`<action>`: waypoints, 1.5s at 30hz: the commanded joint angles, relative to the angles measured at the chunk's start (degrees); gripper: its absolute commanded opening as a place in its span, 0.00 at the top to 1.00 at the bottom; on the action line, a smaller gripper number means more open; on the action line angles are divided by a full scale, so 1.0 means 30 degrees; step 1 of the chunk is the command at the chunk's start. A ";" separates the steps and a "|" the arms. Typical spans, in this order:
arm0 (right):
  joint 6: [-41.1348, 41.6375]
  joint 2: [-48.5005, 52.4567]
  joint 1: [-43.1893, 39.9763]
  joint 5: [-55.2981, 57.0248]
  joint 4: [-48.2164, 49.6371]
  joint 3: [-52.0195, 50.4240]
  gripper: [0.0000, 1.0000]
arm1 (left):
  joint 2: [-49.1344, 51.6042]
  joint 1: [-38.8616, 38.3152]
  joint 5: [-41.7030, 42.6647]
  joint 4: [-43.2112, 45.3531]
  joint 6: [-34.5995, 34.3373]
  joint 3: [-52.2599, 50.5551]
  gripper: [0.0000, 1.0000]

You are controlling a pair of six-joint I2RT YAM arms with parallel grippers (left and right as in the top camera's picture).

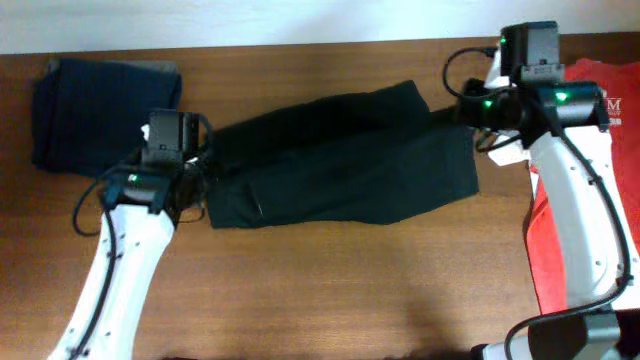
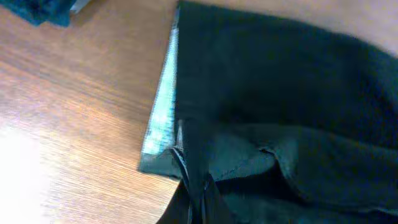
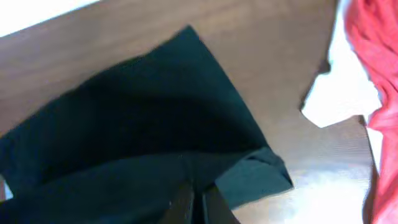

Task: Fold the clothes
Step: 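Fold the bottom hems up over the top half with both grippers, then release the folded edge and raise both grippers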

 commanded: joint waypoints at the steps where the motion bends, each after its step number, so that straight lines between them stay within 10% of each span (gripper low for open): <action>1: -0.0182 0.1851 0.0940 0.1333 0.0408 0.0138 0.96 | 0.2375 0.0138 -0.1749 0.1479 0.0372 0.0189 0.99; 17: -0.0197 1.0411 0.1326 0.1195 1.1635 0.0102 0.88 | 1.1373 0.0546 -0.4007 1.1919 0.0998 0.0189 0.97; 18: -0.0197 1.0397 0.1326 0.1188 1.2189 0.0117 0.82 | 1.1366 0.0546 -0.4007 1.2458 0.1960 0.0197 0.83; 19: -0.0197 1.0229 0.1304 0.1188 1.2699 0.0270 0.43 | 1.1234 0.0532 -0.4014 1.3245 0.4648 0.0510 0.24; 20: -0.0204 0.9857 0.1268 0.1202 1.2728 0.0554 0.15 | 1.0899 0.0532 -0.4022 1.3027 0.6360 0.1209 0.01; 23: -0.1574 0.6980 0.1042 0.0729 1.1227 0.1042 0.02 | 0.6849 0.0393 -0.2390 1.1876 0.6943 0.3330 0.01; 24: -0.1712 0.6171 0.1035 0.0750 0.9690 0.1042 0.01 | 0.6003 0.0328 -0.0867 1.0914 0.6936 0.3330 0.18; 25: -0.1705 0.5435 0.1035 0.0750 0.6506 0.1042 0.09 | 0.5406 0.0299 0.1355 0.8757 0.6921 0.3330 0.99; 27: -0.1763 0.5523 0.1035 0.0750 0.1821 0.1027 0.96 | 0.5982 0.0248 0.3934 0.5552 0.6579 0.2790 0.99; 31: -0.1749 0.6936 0.1056 0.0729 -0.0168 -0.1217 0.96 | 1.0200 0.0124 0.3869 0.6419 0.6586 0.1719 0.99; 37: -0.0816 0.7060 0.1035 0.0590 0.7672 -1.0280 0.96 | 1.3733 -0.0765 0.3861 0.7912 0.6594 0.1719 0.99; 45: 0.4211 0.4014 0.1071 0.2907 -0.0233 -1.1424 0.96 | 1.2568 -0.0882 0.3869 0.1559 0.6579 0.1741 0.99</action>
